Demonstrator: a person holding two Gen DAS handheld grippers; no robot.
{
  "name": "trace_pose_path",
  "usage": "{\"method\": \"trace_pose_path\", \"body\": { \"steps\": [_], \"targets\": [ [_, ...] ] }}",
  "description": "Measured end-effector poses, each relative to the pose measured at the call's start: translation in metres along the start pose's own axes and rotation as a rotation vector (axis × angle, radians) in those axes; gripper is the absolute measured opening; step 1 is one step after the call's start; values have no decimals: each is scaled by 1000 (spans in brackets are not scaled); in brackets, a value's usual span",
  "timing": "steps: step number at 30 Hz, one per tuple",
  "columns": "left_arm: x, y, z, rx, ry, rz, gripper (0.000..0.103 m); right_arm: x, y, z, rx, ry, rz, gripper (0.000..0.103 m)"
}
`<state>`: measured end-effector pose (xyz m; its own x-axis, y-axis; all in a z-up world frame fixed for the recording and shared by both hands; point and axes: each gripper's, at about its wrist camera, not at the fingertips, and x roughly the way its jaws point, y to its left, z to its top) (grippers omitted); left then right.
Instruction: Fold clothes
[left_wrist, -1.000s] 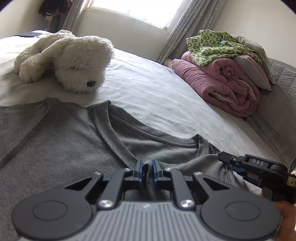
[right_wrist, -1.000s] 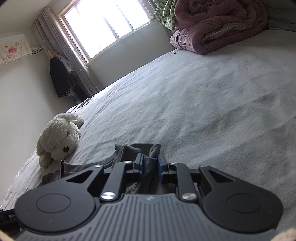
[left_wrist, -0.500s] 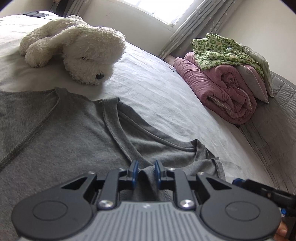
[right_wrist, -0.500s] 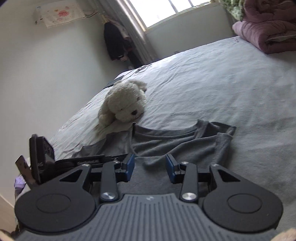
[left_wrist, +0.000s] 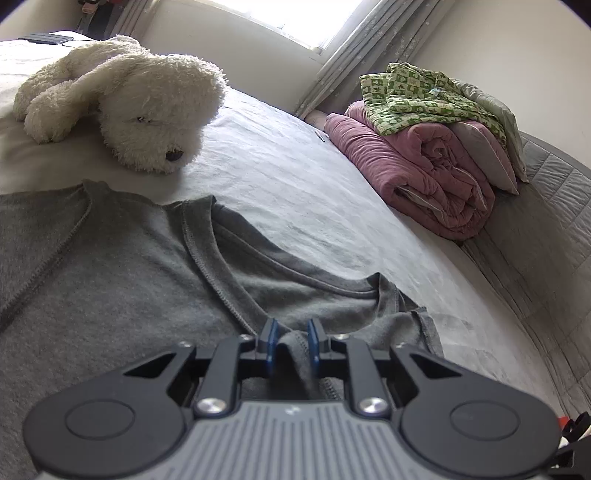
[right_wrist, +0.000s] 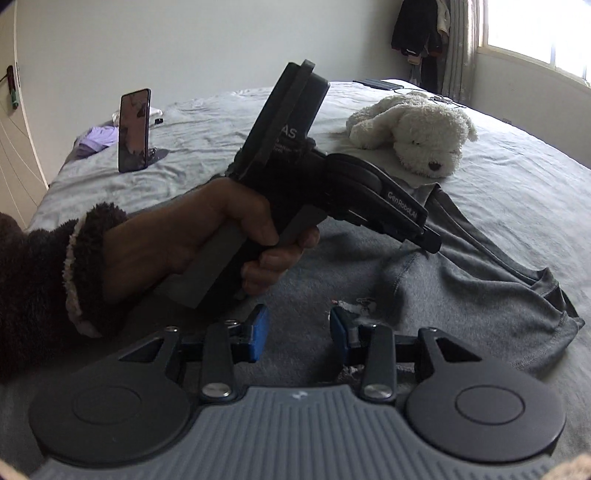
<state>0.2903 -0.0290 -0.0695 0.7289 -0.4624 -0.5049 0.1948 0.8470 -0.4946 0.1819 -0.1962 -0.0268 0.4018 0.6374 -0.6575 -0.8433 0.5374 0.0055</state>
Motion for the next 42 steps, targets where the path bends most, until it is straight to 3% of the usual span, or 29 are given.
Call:
{"method": "trace_pose_path", "body": {
  "steps": [3,5,21,27,32,35,38,42],
  "targets": [
    [1,-1,-1,6,0,-3,17,4,-5,-3,3,19,-31,41],
    [1,0,-1,2,-1,-6,17,6,-7,-6,1,37,-75,34],
    [4,-2,-2,-8,15,-41,17,3,-14,-17,-62,117,-249,31],
    [1,5,4,-67,61,-67,23,5,-10,-17,-108,153,-300,30],
    [1,8,7,-75,127,-83,27,7,-22,-23,-101,165,-325,13],
    [-1,8,8,-64,160,-101,33,2,-27,-20,-67,130,-314,9],
    [-1,12,10,-90,187,-140,42,-14,-38,-16,16,31,-246,9],
    [0,21,11,-171,215,-167,42,-34,-51,-11,106,-101,-149,9]
  ]
}}
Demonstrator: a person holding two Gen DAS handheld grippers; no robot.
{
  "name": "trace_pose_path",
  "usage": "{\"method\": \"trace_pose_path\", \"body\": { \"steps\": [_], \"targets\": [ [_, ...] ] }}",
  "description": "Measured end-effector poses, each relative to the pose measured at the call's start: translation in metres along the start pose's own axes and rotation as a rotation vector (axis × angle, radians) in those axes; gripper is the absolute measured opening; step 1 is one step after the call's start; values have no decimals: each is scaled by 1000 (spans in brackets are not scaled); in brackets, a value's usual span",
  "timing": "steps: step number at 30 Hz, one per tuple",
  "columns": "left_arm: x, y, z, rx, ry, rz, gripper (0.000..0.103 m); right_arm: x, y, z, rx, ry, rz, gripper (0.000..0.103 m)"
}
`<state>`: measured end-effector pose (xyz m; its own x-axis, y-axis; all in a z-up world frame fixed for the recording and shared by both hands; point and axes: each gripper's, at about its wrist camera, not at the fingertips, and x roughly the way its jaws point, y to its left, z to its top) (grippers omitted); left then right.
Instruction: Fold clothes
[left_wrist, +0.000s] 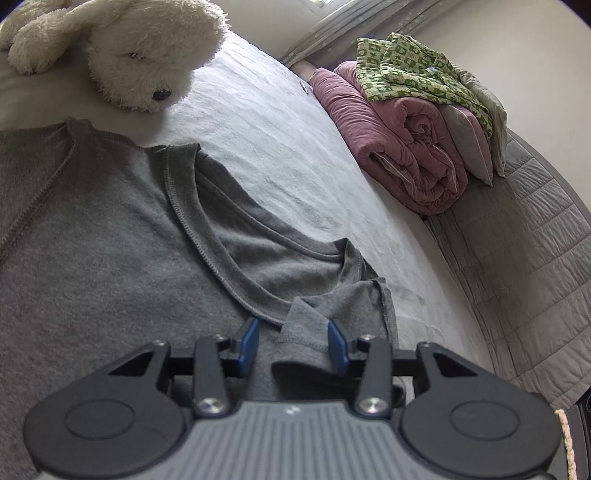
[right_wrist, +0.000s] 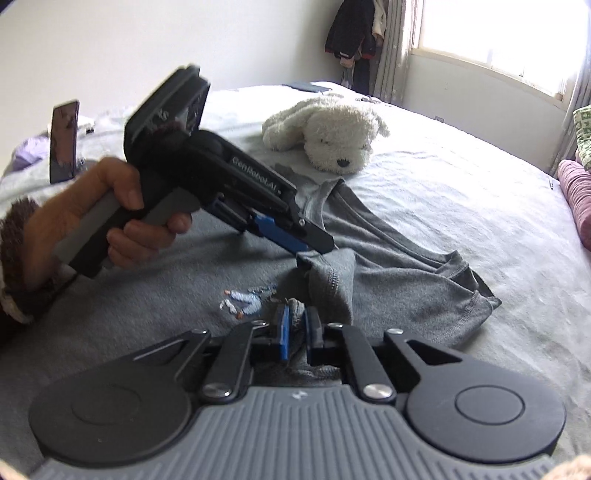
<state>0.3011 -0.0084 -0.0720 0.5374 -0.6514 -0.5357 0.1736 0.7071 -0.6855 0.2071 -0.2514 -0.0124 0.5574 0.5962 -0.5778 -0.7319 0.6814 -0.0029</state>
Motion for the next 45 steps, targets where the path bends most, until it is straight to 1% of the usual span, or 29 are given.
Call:
{"method": "trace_pose_path", "body": {
  "steps": [3,6,7,9,10,11,13,16,19,20,21,22,24,26,29,30,33,36,37,38,39,42,45],
  "targets": [
    [-3,5,2,-62,27,-12,42,-10,-6,6,65,-75,39,9],
    [-10,8,5,-104,58,-2,44,-16,-10,8,114,-129,72,9],
    [-12,11,5,-133,73,-10,44,-17,-11,9,122,-140,75,9],
    [-14,17,5,-209,103,-63,47,-17,-12,11,130,-153,80,9],
    [-13,19,3,-250,117,-100,52,-16,-12,11,130,-155,83,9],
    [-12,19,1,-283,129,-129,59,-16,-13,11,130,-157,85,9],
    [-7,16,-4,-331,153,-162,67,-18,-13,10,130,-161,88,9],
    [2,7,-14,-382,194,-200,69,-20,-16,8,139,-170,89,9],
    [16,4,-29,-481,247,-279,71,-21,-17,8,145,-176,99,9],
    [21,5,-34,-527,251,-302,71,-22,-17,8,142,-178,104,9],
    [23,5,-39,-561,232,-308,71,-23,-17,8,140,-180,110,9],
    [23,6,-42,-587,195,-301,69,-24,-16,8,138,-181,114,9],
    [21,6,-47,-624,125,-281,62,-25,-16,8,135,-182,123,9],
    [15,7,-46,-621,64,-242,51,-26,-17,7,134,-181,131,9],
    [7,8,-45,-616,-28,-183,41,-25,-16,7,133,-173,142,9],
    [5,9,-44,-612,-49,-169,40,-24,-15,7,132,-171,143,9],
    [1,11,-39,-589,-84,-128,33,-22,-12,7,125,-158,151,9],
    [-2,14,-37,-548,-116,-60,20,-18,-9,7,112,-142,157,9],
    [-3,14,-36,-531,-127,-36,14,-17,-8,7,112,-138,159,9],
    [-3,13,-34,-505,-138,-9,8,-15,-8,7,115,-135,162,9],
    [-4,12,-33,-469,-149,22,5,-13,-7,7,118,-132,164,9],
    [-7,5,-25,-345,-192,92,3,-5,-2,9,135,-125,170,9],
    [-13,-3,-16,-198,-234,145,3,8,6,11,161,-121,170,9]
  ]
}}
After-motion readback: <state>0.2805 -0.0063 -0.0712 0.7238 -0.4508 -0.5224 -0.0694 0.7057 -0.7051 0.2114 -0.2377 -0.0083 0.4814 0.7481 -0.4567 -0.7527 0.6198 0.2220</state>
